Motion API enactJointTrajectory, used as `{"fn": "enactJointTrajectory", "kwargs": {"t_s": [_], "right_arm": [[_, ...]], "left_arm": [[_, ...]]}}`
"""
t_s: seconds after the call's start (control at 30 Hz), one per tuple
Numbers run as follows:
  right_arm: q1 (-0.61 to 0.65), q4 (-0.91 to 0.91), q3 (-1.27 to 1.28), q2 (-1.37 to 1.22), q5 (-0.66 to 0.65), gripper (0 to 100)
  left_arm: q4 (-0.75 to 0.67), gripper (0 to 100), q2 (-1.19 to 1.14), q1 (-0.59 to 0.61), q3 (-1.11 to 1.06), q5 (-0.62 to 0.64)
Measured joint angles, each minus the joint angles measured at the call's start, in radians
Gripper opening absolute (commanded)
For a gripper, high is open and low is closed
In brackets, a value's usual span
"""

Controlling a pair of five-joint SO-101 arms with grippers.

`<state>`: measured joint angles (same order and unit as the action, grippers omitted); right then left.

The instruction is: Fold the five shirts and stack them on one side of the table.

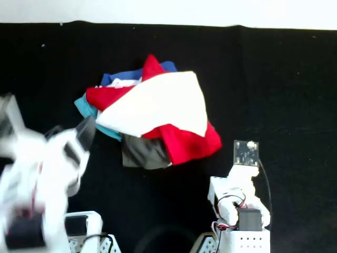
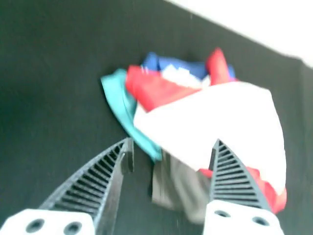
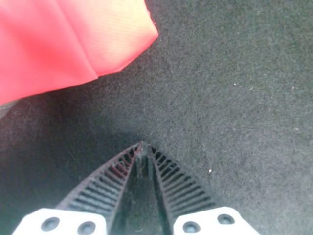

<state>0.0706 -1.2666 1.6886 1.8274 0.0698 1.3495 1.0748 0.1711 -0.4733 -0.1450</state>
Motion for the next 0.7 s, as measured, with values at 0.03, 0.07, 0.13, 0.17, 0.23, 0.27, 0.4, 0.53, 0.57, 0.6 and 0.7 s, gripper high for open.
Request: {"fn": "enactJointTrajectory", "kwargs": {"t_s": [0.03, 0.07, 0.13, 0.17, 0.23, 0.27, 0.4, 0.53, 0.57, 0.6, 0.7], "right_arm": [[0.000, 0.000, 0.000, 0.000, 0.000, 0.8], [0.000, 0.000, 0.000, 0.000, 0.000, 0.8], [0.000, 0.000, 0.000, 0.000, 0.000, 0.8], [0.000, 0.000, 0.000, 0.000, 0.000, 0.8], [0.000, 0.000, 0.000, 0.000, 0.000, 0.8], [0.000, 0.000, 0.000, 0.000, 0.000, 0.8], [0.000, 0.000, 0.000, 0.000, 0.000, 0.8], [0.000, 0.000, 0.000, 0.000, 0.000, 0.8], [0.000, 0.000, 0.000, 0.000, 0.000, 0.8], [0.000, 0.000, 0.000, 0.000, 0.000, 0.8], [0.000, 0.000, 0.000, 0.000, 0.000, 0.8]], "left_arm": [[0.023, 25, -0.075, -0.021, 0.046, -0.005], [0.043, 25, -0.147, -0.046, 0.083, -0.012], [0.072, 26, -0.276, -0.100, 0.147, -0.017], [0.080, 26, -0.338, -0.127, 0.169, -0.021], [0.084, 26, -0.462, -0.173, 0.199, -0.021], [0.084, 26, -0.519, -0.195, 0.212, -0.021], [0.084, 25, -0.726, -0.242, 0.276, -0.032], [0.084, 25, -0.893, -0.262, 0.342, -0.180], [0.084, 25, -0.925, -0.265, 0.356, -0.216], [0.084, 25, -0.956, -0.265, 0.373, -0.236], [0.060, 25, -1.022, -0.264, 0.404, -0.250]]}}
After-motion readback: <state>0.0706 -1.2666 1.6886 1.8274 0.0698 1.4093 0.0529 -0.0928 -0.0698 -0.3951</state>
